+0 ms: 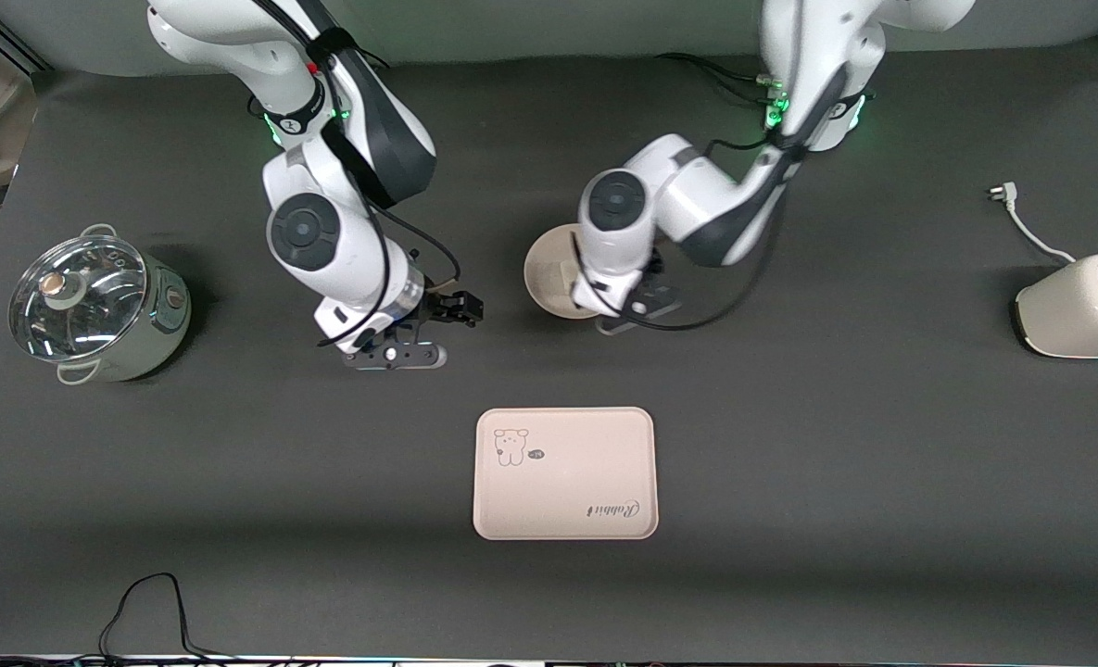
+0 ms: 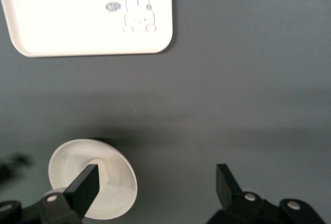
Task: Place bun in plate and plate on tray
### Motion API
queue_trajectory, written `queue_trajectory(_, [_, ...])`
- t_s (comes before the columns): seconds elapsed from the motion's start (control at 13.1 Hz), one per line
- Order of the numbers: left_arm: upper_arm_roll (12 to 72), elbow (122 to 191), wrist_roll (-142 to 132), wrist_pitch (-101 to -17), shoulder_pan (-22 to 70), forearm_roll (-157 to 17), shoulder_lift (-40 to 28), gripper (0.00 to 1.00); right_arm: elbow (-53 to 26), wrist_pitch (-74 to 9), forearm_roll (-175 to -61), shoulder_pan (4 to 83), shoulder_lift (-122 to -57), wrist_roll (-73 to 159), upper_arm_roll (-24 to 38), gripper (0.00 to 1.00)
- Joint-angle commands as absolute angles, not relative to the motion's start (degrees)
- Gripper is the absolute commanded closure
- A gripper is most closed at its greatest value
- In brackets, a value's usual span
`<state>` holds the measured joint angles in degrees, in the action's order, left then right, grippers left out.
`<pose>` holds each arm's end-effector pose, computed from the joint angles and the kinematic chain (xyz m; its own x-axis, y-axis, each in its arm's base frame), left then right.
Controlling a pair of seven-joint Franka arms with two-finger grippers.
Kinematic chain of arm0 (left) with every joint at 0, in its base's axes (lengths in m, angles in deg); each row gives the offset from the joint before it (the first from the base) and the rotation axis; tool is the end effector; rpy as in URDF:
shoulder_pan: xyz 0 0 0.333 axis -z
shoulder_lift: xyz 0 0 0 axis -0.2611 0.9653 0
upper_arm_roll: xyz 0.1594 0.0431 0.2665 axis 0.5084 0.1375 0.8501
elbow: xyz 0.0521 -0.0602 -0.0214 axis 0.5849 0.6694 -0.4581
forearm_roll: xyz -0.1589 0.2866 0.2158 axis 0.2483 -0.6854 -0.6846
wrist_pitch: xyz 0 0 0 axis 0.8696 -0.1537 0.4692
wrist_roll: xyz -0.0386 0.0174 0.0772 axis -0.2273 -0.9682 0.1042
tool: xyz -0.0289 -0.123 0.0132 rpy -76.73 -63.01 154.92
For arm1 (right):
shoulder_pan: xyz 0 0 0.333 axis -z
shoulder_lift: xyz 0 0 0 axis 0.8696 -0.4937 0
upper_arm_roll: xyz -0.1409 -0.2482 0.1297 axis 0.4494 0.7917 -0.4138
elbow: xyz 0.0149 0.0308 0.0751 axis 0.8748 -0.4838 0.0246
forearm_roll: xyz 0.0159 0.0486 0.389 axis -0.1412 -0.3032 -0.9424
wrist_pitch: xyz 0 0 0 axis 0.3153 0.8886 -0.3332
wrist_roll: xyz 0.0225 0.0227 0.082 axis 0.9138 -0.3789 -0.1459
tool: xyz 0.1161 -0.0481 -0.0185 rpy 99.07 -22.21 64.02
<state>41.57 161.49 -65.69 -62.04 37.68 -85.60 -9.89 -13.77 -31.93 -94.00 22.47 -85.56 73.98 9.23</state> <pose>0.4788 -0.3982 0.3042 0.9148 0.3990 -0.0633 0.3937 -0.9156 -0.0821 0.5409 0.3437 0.3568 0.9908 -0.0185 -0.1340 -0.0335 -0.9934 -0.1101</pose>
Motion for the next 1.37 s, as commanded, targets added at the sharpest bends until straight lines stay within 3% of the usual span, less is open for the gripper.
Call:
queue_trajectory(0.0, [41.1,163.0,-53.8,-57.8,28.5,-86.2,-17.9,0.01,-18.9,-39.0,-94.3,18.6,-86.2,74.4,9.7,0.00])
queue_trajectory(0.38, [41.2,162.7,-32.1,-54.9,11.1,-86.2,-24.2,0.00,-23.5,-45.1,-97.8,12.5,-88.8,75.2,9.6,0.00])
queue_trajectory(0.69, [41.1,162.5,-23.3,-54.0,4.0,-86.2,-25.8,0.00,-25.4,-53.0,-100.2,8.0,-92.7,75.1,9.6,0.01])
queue_trajectory(0.84, [44.9,162.5,-20.5,-52.0,6.8,-86.1,-26.8,0.00,-29.6,-60.7,-101.1,6.1,-93.2,74.3,9.5,0.01])
queue_trajectory(0.99, [58.6,162.6,-20.5,-50.6,20.2,-86.0,-28.4,0.00,-30.5,-62.0,-101.2,4.1,-94.1,74.3,9.6,0.02])
queue_trajectory(1.07, [61.8,162.5,-20.4,-50.3,22.8,-85.8,-28.9,0.00,-30.9,-62.0,-101.1,4.0,-94.3,74.1,9.6,0.04])
queue_trajectory(1.29, [62.5,162.9,-20.5,-48.1,23.4,-85.2,-31.2,0.00,-31.1,-61.3,-101.1,3.2,-95.7,72.3,9.5,0.10])
